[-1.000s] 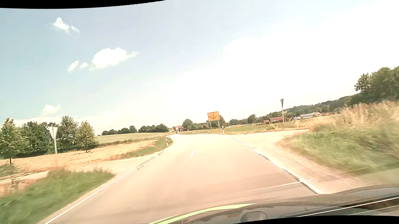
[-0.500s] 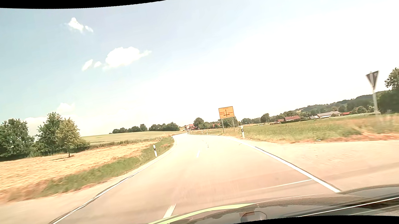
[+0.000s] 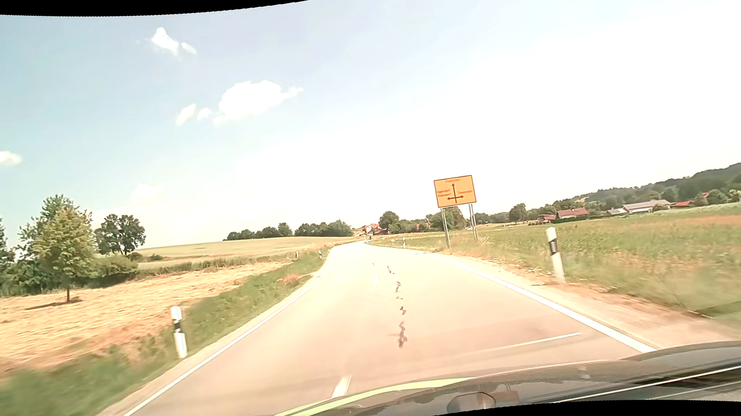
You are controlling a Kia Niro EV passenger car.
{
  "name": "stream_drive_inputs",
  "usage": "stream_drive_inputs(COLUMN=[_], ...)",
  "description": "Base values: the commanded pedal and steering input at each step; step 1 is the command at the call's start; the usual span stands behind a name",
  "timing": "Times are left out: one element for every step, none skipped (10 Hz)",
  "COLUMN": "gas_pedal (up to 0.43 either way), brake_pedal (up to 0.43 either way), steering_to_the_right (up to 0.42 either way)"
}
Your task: Follow the waypoints while adhering to traffic rules and regulations
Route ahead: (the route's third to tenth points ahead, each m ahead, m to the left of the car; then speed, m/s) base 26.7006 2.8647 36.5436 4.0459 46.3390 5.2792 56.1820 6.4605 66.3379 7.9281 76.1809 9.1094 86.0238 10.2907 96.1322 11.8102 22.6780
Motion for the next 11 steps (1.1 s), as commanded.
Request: stream_drive_inputs(gas_pedal=[0.409,0.409,0.409,0.429,0.429,0.429,0.429,0.441,0.441,0.449,0.449], brake_pedal=[0.0,0.0,0.0,0.0,0.0,0.0,0.0,0.0,0.0,0.0,0.0], steering_to_the_right=[-0.026,-0.026,-0.026,-0.026,-0.025,-0.026,-0.025,-0.025,-0.024,-0.023,-0.023])
